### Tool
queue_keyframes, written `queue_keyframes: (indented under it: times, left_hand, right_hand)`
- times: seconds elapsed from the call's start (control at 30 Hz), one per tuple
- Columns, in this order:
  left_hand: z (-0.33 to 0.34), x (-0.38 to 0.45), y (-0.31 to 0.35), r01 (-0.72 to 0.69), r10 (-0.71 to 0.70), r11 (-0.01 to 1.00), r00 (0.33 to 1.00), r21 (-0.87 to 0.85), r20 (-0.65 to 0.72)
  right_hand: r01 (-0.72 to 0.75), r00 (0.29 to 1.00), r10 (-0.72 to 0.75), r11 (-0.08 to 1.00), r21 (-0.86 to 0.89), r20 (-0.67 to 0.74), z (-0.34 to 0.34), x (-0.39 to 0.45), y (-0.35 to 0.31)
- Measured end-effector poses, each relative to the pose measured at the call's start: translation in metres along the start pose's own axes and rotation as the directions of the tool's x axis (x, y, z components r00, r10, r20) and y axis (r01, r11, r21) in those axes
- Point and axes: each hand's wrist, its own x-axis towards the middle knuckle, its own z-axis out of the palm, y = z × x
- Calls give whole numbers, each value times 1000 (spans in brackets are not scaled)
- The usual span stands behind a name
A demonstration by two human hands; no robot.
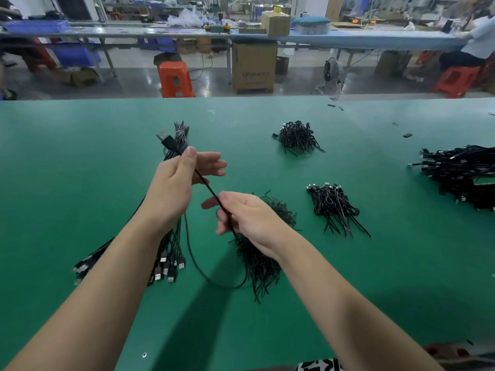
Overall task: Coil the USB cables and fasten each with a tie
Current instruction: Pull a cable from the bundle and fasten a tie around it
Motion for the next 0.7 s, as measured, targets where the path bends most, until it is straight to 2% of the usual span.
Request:
queue_keyframes:
  times: [0.1,0.17,0.23,0.27,0.33,0.4,0.43,0.5,0.57,0.6,0.67,0.7]
  left_hand:
    - [1,-3,1,12,-20,964,999,-264,-26]
    - [4,-1,7,-33,-18,923,991,-384,-130]
    - [2,3,15,-58,-56,835,980,-546,-190]
    - [-2,5,18,-39,-81,778,983,-627,-162]
    - [-14,4,22,81,-109,716,994,-694,4]
    - [-23,-3,21,267,-118,770,952,-579,282]
    - [-27,-7,18,341,-136,821,896,-458,423]
    - [-33,-15,11,430,-229,884,739,-181,634]
    - [-35,-21,3,468,-370,882,616,55,696]
    - [-33,-23,-1,475,-438,867,584,150,683]
    - [-26,-24,-10,421,-547,836,575,352,609]
    - [-22,-25,-13,341,-588,803,588,489,555]
  right_hand:
    - [-4,999,-1,992,127,35,11,-1,3]
    - [-67,995,53,980,188,80,17,-1,11]
    - [-134,987,107,957,256,117,23,-1,25]
    - [-164,983,128,933,319,128,24,0,31]
    - [-198,979,152,865,462,135,23,1,41]
    - [-195,981,155,796,573,118,15,4,43]
    - [-187,982,160,775,604,99,10,6,41]
    - [-174,982,180,767,617,52,0,10,36]
    - [-169,982,188,773,611,34,-9,12,30]
    - [-174,981,187,781,599,41,-11,12,27]
    - [-185,981,182,813,552,60,-14,12,24]
    - [-181,983,173,836,518,64,-13,11,23]
